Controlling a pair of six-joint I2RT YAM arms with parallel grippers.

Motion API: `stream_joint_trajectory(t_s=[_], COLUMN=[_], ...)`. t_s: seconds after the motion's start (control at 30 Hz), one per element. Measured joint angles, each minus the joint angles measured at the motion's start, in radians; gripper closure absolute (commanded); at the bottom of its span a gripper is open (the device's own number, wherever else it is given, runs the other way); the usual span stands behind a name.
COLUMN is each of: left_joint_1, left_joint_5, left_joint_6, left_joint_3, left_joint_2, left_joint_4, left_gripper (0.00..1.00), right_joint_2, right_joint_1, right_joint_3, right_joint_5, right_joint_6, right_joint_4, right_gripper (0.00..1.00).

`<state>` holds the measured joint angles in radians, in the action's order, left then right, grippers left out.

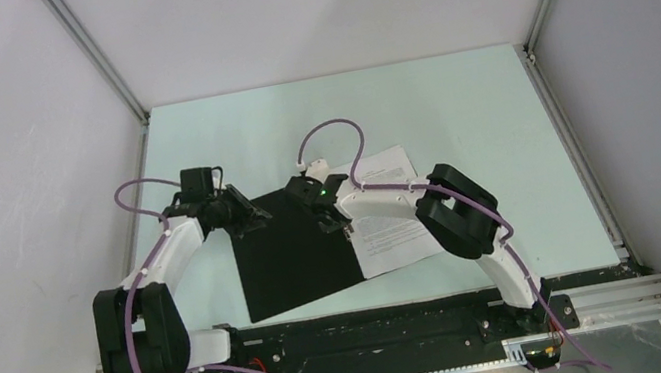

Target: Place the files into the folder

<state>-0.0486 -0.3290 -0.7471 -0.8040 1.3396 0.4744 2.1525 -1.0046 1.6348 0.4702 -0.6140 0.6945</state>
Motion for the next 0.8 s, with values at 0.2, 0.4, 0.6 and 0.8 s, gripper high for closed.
stream_joint_trajectory(t_s=[0.2, 0.4, 0.6, 0.8], left_joint_1=[0.02, 0.077, 0.098, 0.098], left_joint_5=[0.002, 0.01, 0.004, -0.034], left_joint_6=[0.012, 0.018, 0.06, 0.129], left_joint_3=[0.006, 0.033, 0.034, 0.027], left_joint_2=[-0.002, -0.027, -0.034, -0.022], left_joint_4=[0.0, 0.004, 0.004, 0.007], left_gripper=[0.64, 0.45, 0.2, 0.02], right_joint_2=[0.004, -0.012, -0.063, -0.183], right_joint_1=[0.001, 0.01, 0.056, 0.112], right_joint_3=[-0.002, -0.021, -0.058, -0.067], right_joint_5=[0.001, -0.008, -0.063, -0.1], right_joint_6=[-0.018, -0.024, -0.02, 0.017], right_joint_4=[-0.001, -0.013, -0.005, 0.022], right_gripper=[0.88, 1.0, 1.0, 1.0])
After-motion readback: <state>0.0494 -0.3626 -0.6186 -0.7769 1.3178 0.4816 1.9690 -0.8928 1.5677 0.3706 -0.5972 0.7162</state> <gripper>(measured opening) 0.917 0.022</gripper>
